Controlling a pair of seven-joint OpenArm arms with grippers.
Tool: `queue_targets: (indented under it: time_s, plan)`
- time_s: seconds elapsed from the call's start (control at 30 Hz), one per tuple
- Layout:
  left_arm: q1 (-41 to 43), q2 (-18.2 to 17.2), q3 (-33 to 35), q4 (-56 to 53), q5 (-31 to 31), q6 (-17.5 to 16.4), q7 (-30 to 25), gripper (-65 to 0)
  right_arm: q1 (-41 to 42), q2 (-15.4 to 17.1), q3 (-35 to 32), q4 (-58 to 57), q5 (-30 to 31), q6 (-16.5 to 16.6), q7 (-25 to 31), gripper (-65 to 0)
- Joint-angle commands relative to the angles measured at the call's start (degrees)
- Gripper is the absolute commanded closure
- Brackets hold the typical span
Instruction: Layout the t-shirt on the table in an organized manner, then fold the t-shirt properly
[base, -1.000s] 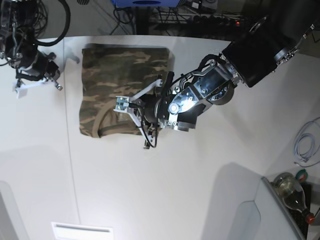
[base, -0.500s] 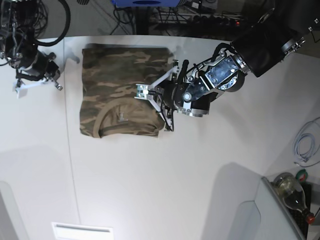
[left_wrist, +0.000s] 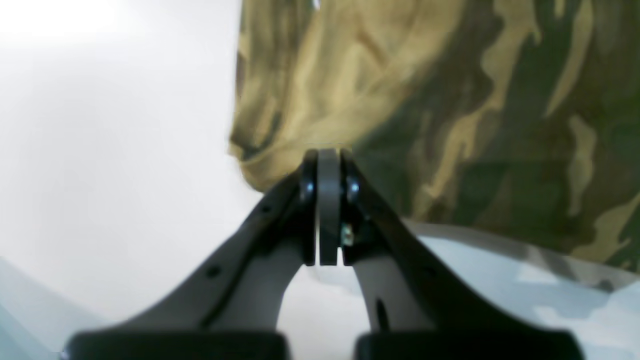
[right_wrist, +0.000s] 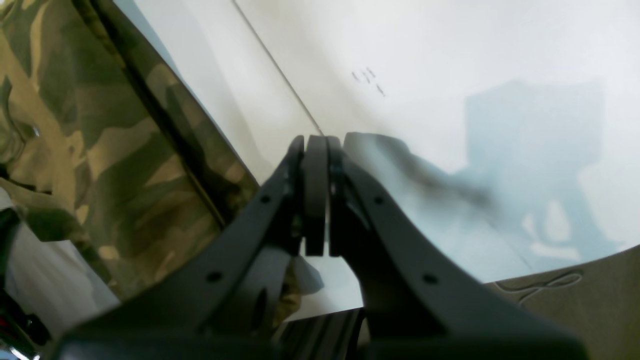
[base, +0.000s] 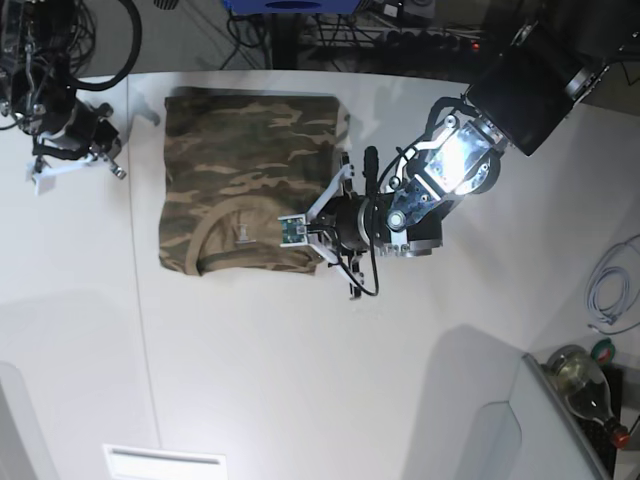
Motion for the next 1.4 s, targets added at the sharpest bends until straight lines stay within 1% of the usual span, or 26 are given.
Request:
queue_targets:
  time_s: [0.0, 0.1, 0.17, 0.2, 0.3, 0.33, 0.37, 0.4, 0.43, 0.5, 0.6, 0.67, 0.77, 0.87, 0.9, 0.93, 0.97, 1.03, 1.1, 1.13, 1.17, 1.2, 1.27, 1.33, 1.37]
  plan:
    - [-1.8, 1.0, 0.3, -1.2, -0.3, 0.4, -1.2, 0.0, 0.3, 0.6, 0.1, 0.8, 0.4, 0.4, 0.6, 0.0]
    - [-2.7, 3.3, -0.3, -6.5, -0.3, 0.6, -2.7, 0.0, 0.3, 0.6, 0.1, 0.8, 0.4, 0.4, 0.6, 0.0]
    - [-3.4, 3.3, -0.8, -7.0, -0.3, 0.7, -5.1, 0.0, 0.3, 0.6, 0.1, 0.8, 0.4, 0.4, 0.6, 0.0]
    - [-3.4, 3.3, -2.3, -6.2, -0.4, 0.7, -5.7, 0.0, 0.3, 0.6, 0.1, 0.8, 0.4, 0.4, 0.6, 0.0]
    - [-2.8, 3.2, -11.6, -0.4, -0.6, 0.6, -4.8, 0.0, 0.1, 1.1, 0.1, 1.3, 0.4, 0.5, 0.6, 0.0]
    - [-1.4, 3.1, -15.6, 2.4, -0.6, 0.6, -4.1, 0.0, -0.5, 1.9, 0.1, 1.8, 0.4, 0.7, 0.9, 0.0]
    - [0.2, 2.6, -19.7, 5.6, -0.3, 0.5, -3.8, 0.0, -1.1, 3.0, 0.1, 3.1, 0.4, 2.0, 1.0, 0.0]
    - [2.0, 1.9, -23.1, 8.9, -0.5, 0.4, -3.8, 0.0, -1.9, 4.0, 0.1, 4.8, 0.4, 4.5, 1.0, 0.0]
    - [4.9, 0.8, -26.0, 11.9, -0.6, 0.4, -3.7, 0.0, -3.2, 5.0, 0.1, 6.9, 0.3, 7.0, 1.1, 0.0]
    - [11.1, -1.2, -29.4, 16.9, -0.6, 0.4, -4.0, 0.0, -6.3, 6.6, 0.5, 11.0, 0.3, 9.8, 2.3, 0.0]
    - [23.5, -5.0, -33.5, 23.1, -0.7, 0.4, -4.1, 0.0, -13.8, 9.2, 0.3, 17.4, 0.3, 10.3, 6.0, 0.0]
    - [31.2, -5.9, -36.7, 26.2, -0.7, 0.4, -4.1, 0.0, -18.2, 10.0, 0.2, 20.3, 0.3, 10.3, 7.1, 0.0]
    - [44.5, -5.5, -43.3, 31.4, -0.7, 0.4, -4.1, 0.0, -26.4, 10.8, 0.2, 24.2, 0.3, 10.4, 7.0, 0.0]
    - [57.0, -3.4, -48.9, 35.1, -0.7, 0.4, -4.1, 0.0, -34.4, 12.5, 0.3, 24.6, 0.8, 10.7, 5.7, 0.0]
    - [60.6, -2.7, -50.4, 35.1, -0.7, 0.4, -4.1, 0.0, -36.7, 12.7, 0.2, 24.6, 0.8, 11.6, 4.6, 0.0]
    - [63.3, -2.2, -51.3, 34.9, -0.7, 0.4, -4.1, 0.0, -38.5, 12.7, 0.1, 24.1, 0.8, 13.3, 3.4, 0.0]
    - [65.8, -1.6, -52.0, 34.5, -0.7, 0.4, -4.1, 0.0, -39.8, 12.6, 0.1, 23.3, 0.8, 16.1, 1.7, 0.0]
    - [70.1, -0.4, -52.2, 33.2, -0.6, 0.6, -4.1, 0.0, -40.1, 12.9, -2.1, 20.7, 0.3, 23.6, -1.5, 0.0]
    - [71.6, 0.1, -51.5, 29.5, -0.6, 0.7, -4.1, 0.0, -38.0, 13.2, -4.8, 15.8, -0.5, 28.3, -2.2, 0.0]
    - [71.5, 0.1, -50.7, 26.3, -0.6, 0.7, -4.3, 0.0, -35.9, 13.0, -6.8, 12.6, -2.1, 29.2, -2.2, 0.0]
    - [70.6, 0.2, -49.7, 22.1, -0.6, 0.7, -5.3, 0.0, -33.5, 12.7, -9.0, 8.8, -4.9, 29.1, -2.2, 0.0]
    - [69.0, 0.2, -48.1, 17.7, -0.5, 0.8, -7.4, 0.0, -31.0, 12.4, -11.3, 5.1, -7.7, 29.2, -1.5, 0.0]
    - [65.3, 0.2, -44.7, 5.3, -0.3, 2.7, -15.1, 0.0, -26.0, 9.9, -17.0, -3.8, -13.6, 29.2, 2.3, 0.0]
    - [59.7, 0.4, -41.0, -8.9, -0.2, 5.8, -23.1, 0.0, -21.8, 7.6, -22.0, -13.8, -20.7, 29.1, 8.3, 0.0]
    - [56.2, 0.4, -38.9, -18.2, -0.2, 7.6, -27.3, 0.0, -19.2, 5.8, -24.8, -19.2, -24.5, 29.0, 12.1, 0.0]
